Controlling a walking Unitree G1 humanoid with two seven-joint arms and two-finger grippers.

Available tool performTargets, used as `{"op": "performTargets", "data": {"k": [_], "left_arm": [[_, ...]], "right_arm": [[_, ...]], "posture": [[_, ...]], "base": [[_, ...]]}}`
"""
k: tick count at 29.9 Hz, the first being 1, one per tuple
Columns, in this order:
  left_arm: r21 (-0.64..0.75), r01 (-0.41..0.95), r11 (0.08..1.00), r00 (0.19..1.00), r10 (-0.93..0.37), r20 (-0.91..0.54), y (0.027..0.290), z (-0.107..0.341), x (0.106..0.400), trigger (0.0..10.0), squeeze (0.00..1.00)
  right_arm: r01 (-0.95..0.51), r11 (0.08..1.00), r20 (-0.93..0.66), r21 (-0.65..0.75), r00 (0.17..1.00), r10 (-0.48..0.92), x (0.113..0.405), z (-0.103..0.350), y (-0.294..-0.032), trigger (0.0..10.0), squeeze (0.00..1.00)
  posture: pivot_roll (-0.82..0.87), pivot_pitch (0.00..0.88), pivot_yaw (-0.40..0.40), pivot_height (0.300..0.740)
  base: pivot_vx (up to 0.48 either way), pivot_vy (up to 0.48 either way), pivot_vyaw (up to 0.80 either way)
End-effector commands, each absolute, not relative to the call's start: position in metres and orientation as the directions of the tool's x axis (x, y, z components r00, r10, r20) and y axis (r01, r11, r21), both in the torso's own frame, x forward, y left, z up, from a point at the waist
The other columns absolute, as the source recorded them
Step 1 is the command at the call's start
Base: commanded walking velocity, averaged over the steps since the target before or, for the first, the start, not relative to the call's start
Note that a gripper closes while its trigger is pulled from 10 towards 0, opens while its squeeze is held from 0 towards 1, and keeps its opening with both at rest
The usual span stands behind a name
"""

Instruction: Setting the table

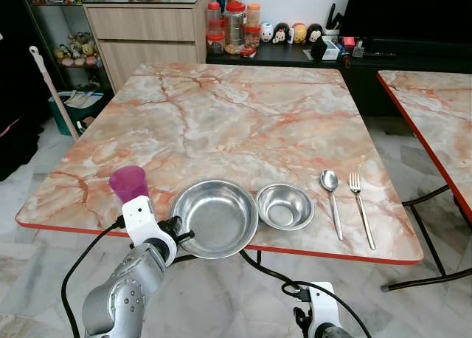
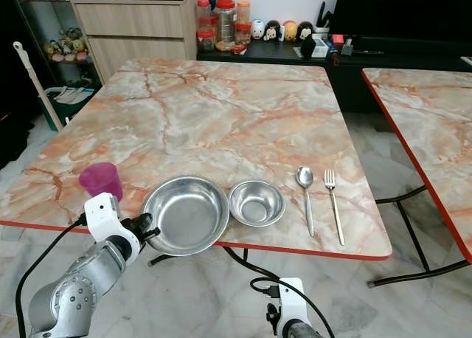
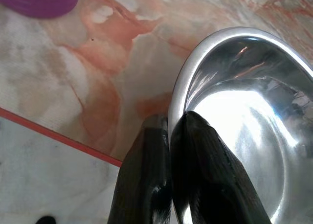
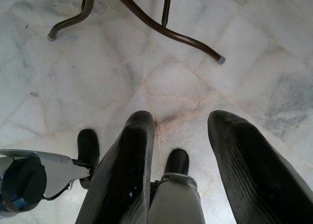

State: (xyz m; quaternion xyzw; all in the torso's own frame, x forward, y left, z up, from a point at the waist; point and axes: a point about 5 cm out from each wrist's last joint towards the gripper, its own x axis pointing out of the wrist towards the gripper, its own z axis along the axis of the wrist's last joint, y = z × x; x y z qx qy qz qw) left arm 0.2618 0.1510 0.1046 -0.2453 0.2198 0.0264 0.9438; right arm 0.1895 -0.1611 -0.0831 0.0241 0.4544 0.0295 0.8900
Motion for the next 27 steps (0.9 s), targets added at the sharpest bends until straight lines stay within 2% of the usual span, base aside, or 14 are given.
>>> {"op": "performTargets", "data": {"k": [1, 9, 12, 15, 18, 23, 25, 26, 27], "left_arm": [[-0.431, -0.170, 0.886, 0.901, -0.038, -0.432, 0.154, 0.108, 0.263, 0.0, 0.00], [-0.443, -0.183, 0.878, 0.910, -0.019, -0.414, 0.156, 0.111, 0.264, 0.0, 0.00], [-0.509, -0.118, 0.853, 0.961, -0.030, -0.275, 0.157, 0.130, 0.268, 0.0, 0.00], [-0.510, -0.115, 0.852, 0.963, -0.030, -0.268, 0.157, 0.131, 0.269, 0.0, 0.00], [-0.587, -0.067, 0.807, 0.994, 0.005, -0.107, 0.161, 0.154, 0.275, 0.0, 0.00], [-0.643, -0.014, 0.766, 1.000, 0.025, 0.009, 0.160, 0.170, 0.278, 0.0, 0.00], [-0.655, 0.003, 0.756, 0.999, 0.033, 0.042, 0.159, 0.174, 0.279, 0.4, 0.00], [-0.645, 0.008, 0.764, 0.996, 0.048, 0.070, 0.157, 0.178, 0.281, 7.0, 0.00], [-0.622, 0.010, 0.783, 0.995, 0.055, 0.084, 0.156, 0.180, 0.282, 10.0, 0.00]], "right_arm": [[-0.020, 0.997, -0.805, 0.072, 0.589, 0.070, 0.192, -0.082, -0.161, 10.0, 0.00], [-0.022, 0.997, -0.804, 0.072, 0.590, 0.071, 0.192, -0.082, -0.161, 10.0, 0.00], [-0.023, 0.997, -0.804, 0.070, 0.591, 0.070, 0.192, -0.082, -0.162, 10.0, 0.00], [-0.022, 0.997, -0.804, 0.069, 0.591, 0.069, 0.192, -0.082, -0.162, 10.0, 0.00], [-0.022, 0.998, -0.804, 0.066, 0.591, 0.066, 0.192, -0.081, -0.164, 10.0, 0.00], [-0.023, 0.998, -0.803, 0.063, 0.593, 0.064, 0.193, -0.081, -0.166, 10.0, 0.00], [-0.024, 0.998, -0.803, 0.062, 0.593, 0.064, 0.194, -0.081, -0.166, 10.0, 0.00], [-0.024, 0.998, -0.803, 0.061, 0.593, 0.063, 0.194, -0.081, -0.167, 10.0, 0.00], [-0.023, 0.998, -0.803, 0.060, 0.593, 0.062, 0.194, -0.081, -0.167, 10.0, 0.00]], "posture": [[0.08, 0.000, 0.013, 0.732], [0.08, 0.000, 0.009, 0.732], [0.07, 0.000, 0.003, 0.732], [0.07, 0.000, 0.003, 0.732], [0.07, 0.000, -0.004, 0.732], [0.07, 0.000, -0.011, 0.732], [0.07, 0.000, -0.013, 0.732], [0.06, 0.000, -0.018, 0.732], [0.07, 0.000, -0.019, 0.732]], "base": [[0.000, 0.000, 0.00], [0.000, 0.000, 0.00], [0.000, 0.000, 0.00], [0.000, 0.000, 0.00], [0.000, 0.000, 0.00], [0.000, 0.000, 0.00], [0.000, 0.000, 0.00], [0.000, 0.000, 0.00], [0.000, 0.000, 0.00]]}}
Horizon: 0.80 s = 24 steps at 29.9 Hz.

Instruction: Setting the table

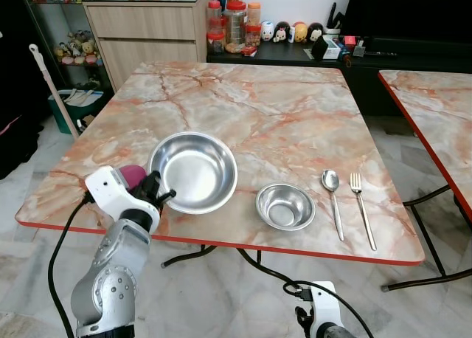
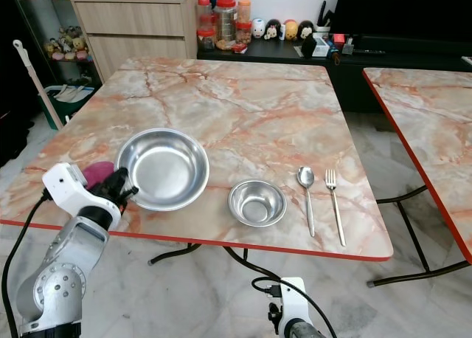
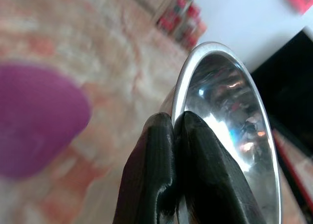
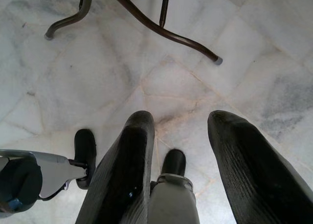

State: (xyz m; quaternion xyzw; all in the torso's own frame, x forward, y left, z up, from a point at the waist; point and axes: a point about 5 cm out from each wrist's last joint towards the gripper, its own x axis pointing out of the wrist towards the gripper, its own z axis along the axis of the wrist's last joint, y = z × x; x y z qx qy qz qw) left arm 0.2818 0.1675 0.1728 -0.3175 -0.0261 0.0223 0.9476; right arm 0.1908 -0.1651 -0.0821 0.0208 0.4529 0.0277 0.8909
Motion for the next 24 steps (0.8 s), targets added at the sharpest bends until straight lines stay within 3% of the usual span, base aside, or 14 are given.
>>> {"op": "performTargets", "data": {"k": [1, 9, 24], "left_arm": [[-0.599, 0.012, 0.801, 0.993, 0.062, 0.103, 0.155, 0.182, 0.285, 10.0, 0.00], [-0.468, 0.054, 0.882, 0.957, 0.088, 0.276, 0.148, 0.210, 0.308, 10.0, 0.00], [-0.420, 0.049, 0.906, 0.923, 0.119, 0.366, 0.148, 0.224, 0.323, 10.0, 0.00]], "right_arm": [[-0.023, 0.998, -0.803, 0.059, 0.593, 0.061, 0.194, -0.080, -0.168, 10.0, 0.00], [-0.002, 0.998, -0.796, 0.061, 0.604, 0.049, 0.197, -0.079, -0.170, 10.0, 0.00], [0.017, 0.999, -0.815, 0.040, 0.579, 0.023, 0.190, -0.082, -0.176, 10.0, 0.00]], "posture": [[0.06, 0.000, -0.022, 0.732], [0.05, 0.000, -0.026, 0.732], [0.02, 0.000, -0.017, 0.732]], "base": [[0.000, 0.000, 0.00], [0.000, 0.000, 0.00], [0.000, -0.456, -0.07]]}}
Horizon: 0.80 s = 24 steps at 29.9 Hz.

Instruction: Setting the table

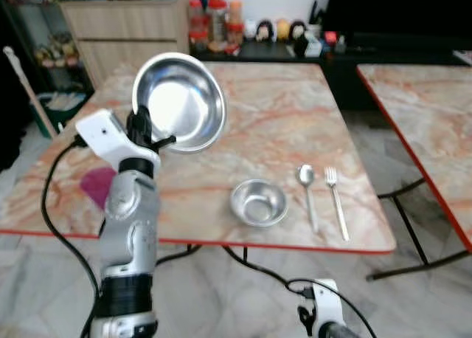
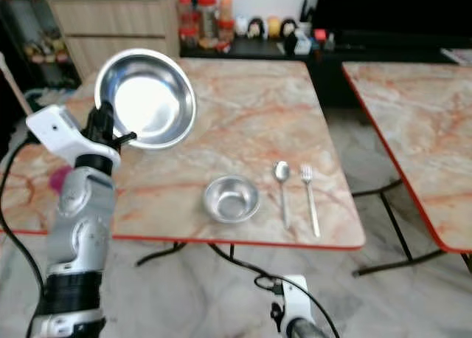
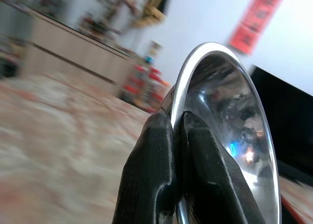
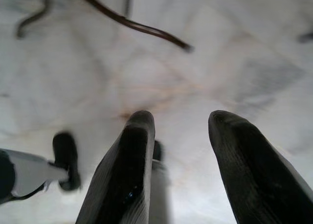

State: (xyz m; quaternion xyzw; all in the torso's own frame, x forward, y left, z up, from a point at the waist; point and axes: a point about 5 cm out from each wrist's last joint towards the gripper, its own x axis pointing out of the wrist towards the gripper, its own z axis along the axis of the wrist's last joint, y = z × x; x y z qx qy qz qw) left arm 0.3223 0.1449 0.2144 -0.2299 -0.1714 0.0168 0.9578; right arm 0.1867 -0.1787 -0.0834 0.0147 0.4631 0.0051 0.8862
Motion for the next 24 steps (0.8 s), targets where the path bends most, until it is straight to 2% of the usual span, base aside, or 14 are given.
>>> {"op": "performTargets", "data": {"k": [1, 24], "left_arm": [[-0.420, 0.051, 0.906, 0.922, 0.119, 0.369, 0.1474, 0.2245, 0.3241, 10.0, 0.00], [-0.426, 0.028, 0.904, 0.924, 0.139, 0.356, 0.1490, 0.2149, 0.3212, 10.0, 0.00]], "right_arm": [[0.018, 0.999, -0.814, 0.040, 0.580, 0.023, 0.1898, -0.0821, -0.1768, 10.0, 0.00], [0.002, 0.999, -0.806, 0.052, 0.591, 0.041, 0.1914, -0.0813, -0.1733, 10.0, 0.00]], "posture": [[0.02, 0.000, -0.016, 0.732], [0.02, 0.000, -0.005, 0.732]], "base": [[0.000, -0.480, 0.00], [0.000, -0.480, 0.00]]}}
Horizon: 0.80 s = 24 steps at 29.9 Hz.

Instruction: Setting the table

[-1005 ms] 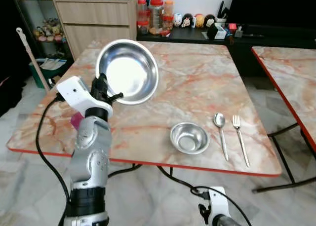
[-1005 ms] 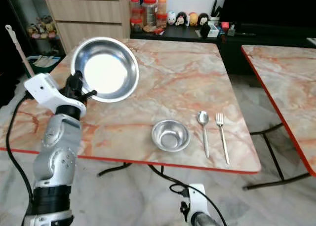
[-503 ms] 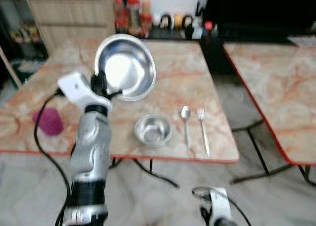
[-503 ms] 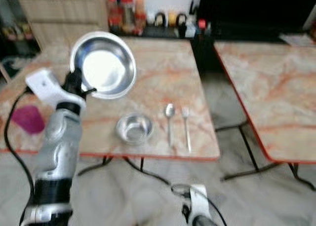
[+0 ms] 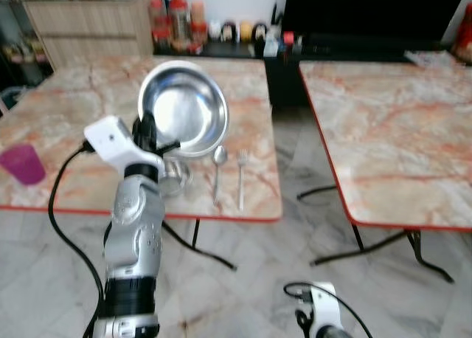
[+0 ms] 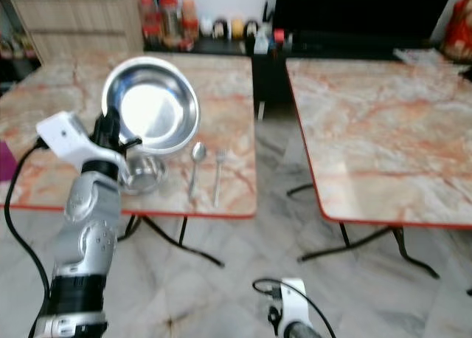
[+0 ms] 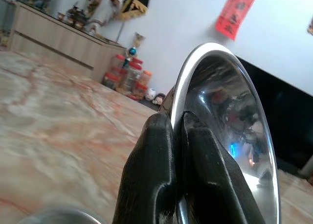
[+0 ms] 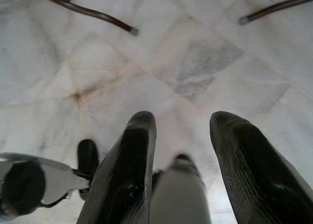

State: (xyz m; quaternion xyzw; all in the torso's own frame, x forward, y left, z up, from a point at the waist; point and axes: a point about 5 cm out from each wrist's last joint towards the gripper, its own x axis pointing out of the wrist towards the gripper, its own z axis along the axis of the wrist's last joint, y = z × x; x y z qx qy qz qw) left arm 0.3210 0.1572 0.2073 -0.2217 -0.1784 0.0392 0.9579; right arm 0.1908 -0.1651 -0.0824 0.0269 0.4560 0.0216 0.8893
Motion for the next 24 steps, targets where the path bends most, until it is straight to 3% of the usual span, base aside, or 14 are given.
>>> {"op": "performTargets", "data": {"k": [1, 16, 18, 24], "left_arm": [[-0.428, 0.028, 0.903, 0.925, 0.139, 0.355, 0.148, 0.214, 0.321, 10.0, 0.00], [-0.400, -0.029, 0.916, 0.949, 0.151, 0.276, 0.155, 0.187, 0.305, 10.0, 0.00], [-0.330, -0.109, 0.938, 0.971, 0.172, 0.166, 0.171, 0.149, 0.289, 10.0, 0.00], [-0.278, -0.244, 0.929, 0.962, 0.269, 0.056, 0.205, 0.113, 0.261, 10.0, 0.00]], "right_arm": [[-0.001, 0.999, -0.805, 0.053, 0.591, 0.043, 0.191, -0.081, -0.173, 10.0, 0.00], [-0.015, 0.998, -0.805, 0.055, 0.591, 0.053, 0.190, -0.082, -0.171, 10.0, 0.00], [-0.015, 0.998, -0.805, 0.057, 0.590, 0.055, 0.189, -0.083, -0.169, 10.0, 0.00], [-0.012, 0.998, -0.807, 0.055, 0.589, 0.051, 0.188, -0.083, -0.170, 10.0, 0.00]], "posture": [[0.02, 0.000, -0.006, 0.732], [0.03, 0.000, 0.001, 0.732], [0.03, 0.000, 0.004, 0.732], [0.04, 0.000, 0.002, 0.732]], "base": [[0.000, -0.480, 0.00], [0.000, -0.480, 0.00], [0.000, -0.480, 0.00], [0.000, -0.415, 0.00]]}}
